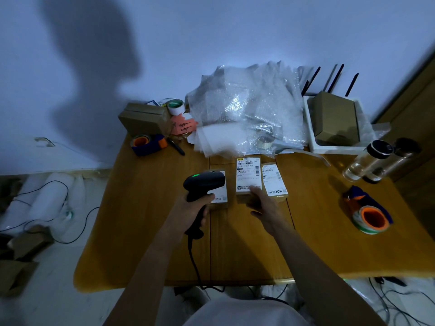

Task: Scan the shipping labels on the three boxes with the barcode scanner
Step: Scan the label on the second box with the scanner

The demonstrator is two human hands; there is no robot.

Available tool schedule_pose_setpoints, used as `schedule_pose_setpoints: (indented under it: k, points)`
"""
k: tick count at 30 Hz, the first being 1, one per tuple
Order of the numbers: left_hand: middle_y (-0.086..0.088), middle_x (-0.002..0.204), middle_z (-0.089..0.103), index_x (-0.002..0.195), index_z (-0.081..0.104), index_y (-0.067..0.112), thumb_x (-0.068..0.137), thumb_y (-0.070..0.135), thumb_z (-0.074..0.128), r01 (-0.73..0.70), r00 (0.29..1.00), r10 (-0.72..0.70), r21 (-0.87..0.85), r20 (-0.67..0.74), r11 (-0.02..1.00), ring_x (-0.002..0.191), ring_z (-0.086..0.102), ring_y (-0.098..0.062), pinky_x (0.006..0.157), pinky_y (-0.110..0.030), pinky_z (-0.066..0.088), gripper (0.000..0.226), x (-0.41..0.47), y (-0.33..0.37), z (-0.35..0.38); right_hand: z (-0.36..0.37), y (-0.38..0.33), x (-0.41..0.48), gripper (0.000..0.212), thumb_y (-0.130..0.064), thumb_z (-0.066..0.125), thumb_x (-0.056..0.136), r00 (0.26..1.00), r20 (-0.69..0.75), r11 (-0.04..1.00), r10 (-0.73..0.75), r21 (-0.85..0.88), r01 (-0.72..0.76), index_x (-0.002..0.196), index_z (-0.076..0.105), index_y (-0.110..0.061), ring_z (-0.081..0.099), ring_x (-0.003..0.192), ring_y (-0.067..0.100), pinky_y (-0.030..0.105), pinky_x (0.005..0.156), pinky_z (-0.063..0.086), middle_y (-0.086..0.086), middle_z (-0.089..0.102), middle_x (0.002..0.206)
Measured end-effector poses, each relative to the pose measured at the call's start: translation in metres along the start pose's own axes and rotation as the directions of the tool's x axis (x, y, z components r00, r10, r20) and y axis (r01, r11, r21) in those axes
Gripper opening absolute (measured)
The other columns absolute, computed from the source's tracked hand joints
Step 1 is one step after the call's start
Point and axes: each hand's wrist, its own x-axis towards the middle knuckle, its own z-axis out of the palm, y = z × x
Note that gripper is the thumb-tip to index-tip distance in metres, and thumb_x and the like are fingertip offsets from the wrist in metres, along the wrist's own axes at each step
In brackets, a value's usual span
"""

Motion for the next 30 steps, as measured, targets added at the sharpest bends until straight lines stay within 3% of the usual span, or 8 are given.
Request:
schedule_pose_setpoints:
  k: [2,8,17,25,30]
  points:
    - [-0.009,0.064,0.056,0.101,0.065,-0.005,0.089,0.029,0.075,0.01,1.0,-0.01,-0.014,-0.001,1.0,0.05,0.052,-0.021,0.054,-0.032,0.047,0.037,0.0,0.0,-0.001,0.003,0.0,0.002,0.045,-0.05,0.076,0.082,0.999,-0.026,0.998,0.032,0.045,-0.031,0.117,0.06,-0.027,0.067,0.106,0.027,0.038,0.08,0.051,0.009,0.066,0.121]
    - [-0.006,0.061,0.058,0.086,0.066,0.009,0.09,0.028,0.075,0.032,0.999,-0.032,-0.019,-0.016,0.999,0.048,0.052,-0.017,0.051,-0.028,0.047,0.021,-0.003,0.001,-0.003,0.01,0.006,0.017,0.068,-0.059,0.077,0.077,0.988,-0.073,0.989,0.137,0.069,-0.132,0.129,0.06,-0.019,0.059,0.1,0.026,0.038,0.076,0.05,0.012,0.066,0.125]
    - [-0.005,0.06,0.057,0.082,0.064,0.009,0.091,0.024,0.074,0.045,0.999,-0.046,-0.014,-0.028,0.999,0.047,0.052,-0.017,0.048,-0.026,0.047,0.021,-0.005,0.003,-0.008,0.024,0.002,0.05,0.082,-0.063,0.078,0.073,0.963,-0.089,0.953,0.252,0.196,-0.232,0.136,0.056,-0.016,0.06,0.099,0.027,0.04,0.074,0.049,0.013,0.065,0.13]
    - [-0.005,0.061,0.057,0.084,0.063,0.01,0.091,0.024,0.074,0.017,0.999,-0.017,-0.006,-0.029,1.0,0.049,0.052,-0.019,0.052,-0.031,0.048,0.02,0.005,0.007,-0.01,0.027,0.002,0.06,0.076,-0.05,0.084,0.075,0.95,-0.119,0.928,0.288,0.278,-0.246,0.136,0.053,-0.015,0.061,0.117,0.031,0.039,0.072,0.052,0.011,0.065,0.127]
    - [-0.006,0.061,0.057,0.086,0.063,0.008,0.091,0.025,0.074,0.019,1.0,-0.019,-0.006,-0.023,1.0,0.05,0.053,-0.02,0.053,-0.032,0.048,0.021,0.011,0.008,-0.007,0.031,0.008,0.061,0.063,-0.044,0.08,0.083,0.919,-0.156,0.907,0.361,0.286,-0.307,0.13,0.058,-0.01,0.064,0.098,0.028,0.035,0.065,0.05,0.013,0.067,0.113]
